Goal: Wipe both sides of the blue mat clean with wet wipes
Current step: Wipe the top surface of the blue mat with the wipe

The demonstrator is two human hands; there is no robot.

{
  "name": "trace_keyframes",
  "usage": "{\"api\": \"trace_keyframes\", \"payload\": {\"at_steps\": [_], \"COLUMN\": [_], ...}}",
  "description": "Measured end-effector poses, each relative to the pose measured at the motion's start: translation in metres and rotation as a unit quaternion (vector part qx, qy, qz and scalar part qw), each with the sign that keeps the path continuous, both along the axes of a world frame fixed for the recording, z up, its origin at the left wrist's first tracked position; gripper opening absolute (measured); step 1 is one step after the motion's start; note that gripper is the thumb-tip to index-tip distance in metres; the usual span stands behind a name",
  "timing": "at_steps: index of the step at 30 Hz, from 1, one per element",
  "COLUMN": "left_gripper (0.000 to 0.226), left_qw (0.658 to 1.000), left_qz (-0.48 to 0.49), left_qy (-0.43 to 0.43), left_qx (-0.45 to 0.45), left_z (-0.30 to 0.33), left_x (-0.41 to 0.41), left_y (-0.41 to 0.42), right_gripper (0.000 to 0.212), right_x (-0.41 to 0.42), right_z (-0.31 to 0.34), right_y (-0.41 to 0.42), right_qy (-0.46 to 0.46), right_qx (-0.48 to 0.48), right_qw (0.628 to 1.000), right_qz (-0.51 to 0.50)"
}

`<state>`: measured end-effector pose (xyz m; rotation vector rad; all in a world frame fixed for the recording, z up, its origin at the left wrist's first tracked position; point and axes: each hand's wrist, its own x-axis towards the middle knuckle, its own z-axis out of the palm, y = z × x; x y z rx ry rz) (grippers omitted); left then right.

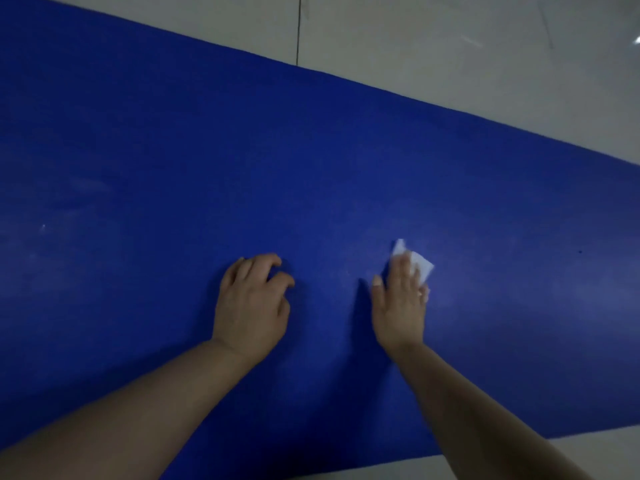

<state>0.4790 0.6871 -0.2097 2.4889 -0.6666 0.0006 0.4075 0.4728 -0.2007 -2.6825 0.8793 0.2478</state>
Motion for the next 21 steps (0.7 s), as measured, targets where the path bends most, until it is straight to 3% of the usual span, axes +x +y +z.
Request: {"api": "trace_keyframes", "payload": {"at_steps": [2, 4, 8, 9, 12, 14, 18, 19, 21], "left_gripper": [0.033, 0.041, 0.051, 0.051, 0.051, 0.052, 0.055, 0.055, 0.055], "left_qw": [1.000, 0.998, 0.993, 0.993, 0.992, 0.992, 0.989, 0.989, 0.989], "left_qz": [0.013, 0.003, -0.018, -0.015, -0.014, -0.014, -0.020, -0.021, -0.024], "left_qy": [0.006, 0.011, -0.007, -0.010, -0.005, 0.001, 0.013, 0.016, 0.019], "left_qx": [0.021, 0.059, 0.114, 0.117, 0.126, 0.129, 0.143, 0.145, 0.146], "left_z": [0.000, -0.003, -0.009, -0.009, -0.008, -0.007, -0.008, -0.008, -0.009], "left_x": [0.015, 0.020, 0.019, 0.019, 0.019, 0.019, 0.019, 0.019, 0.020], "left_y": [-0.009, -0.015, -0.019, -0.019, -0.019, -0.019, -0.019, -0.019, -0.019], "right_gripper": [0.070, 0.073, 0.060, 0.059, 0.067, 0.069, 0.060, 0.061, 0.066], "right_x": [-0.009, -0.013, 0.016, 0.025, 0.036, 0.037, 0.051, 0.053, 0.053], "right_z": [0.000, -0.001, -0.004, -0.004, -0.001, -0.004, -0.009, -0.009, -0.004], "right_y": [0.027, 0.024, -0.014, -0.008, 0.034, 0.033, -0.019, -0.019, 0.003], "right_qy": [-0.011, -0.017, -0.016, -0.017, -0.038, -0.036, -0.017, -0.008, -0.025], "right_qx": [0.026, 0.035, -0.003, -0.014, 0.003, 0.016, -0.019, -0.029, -0.019], "right_qw": [0.993, 0.988, 0.998, 0.998, 0.989, 0.980, 0.999, 0.999, 0.998], "right_qz": [0.116, 0.150, -0.057, -0.063, 0.140, 0.194, -0.032, -0.044, 0.049]}}
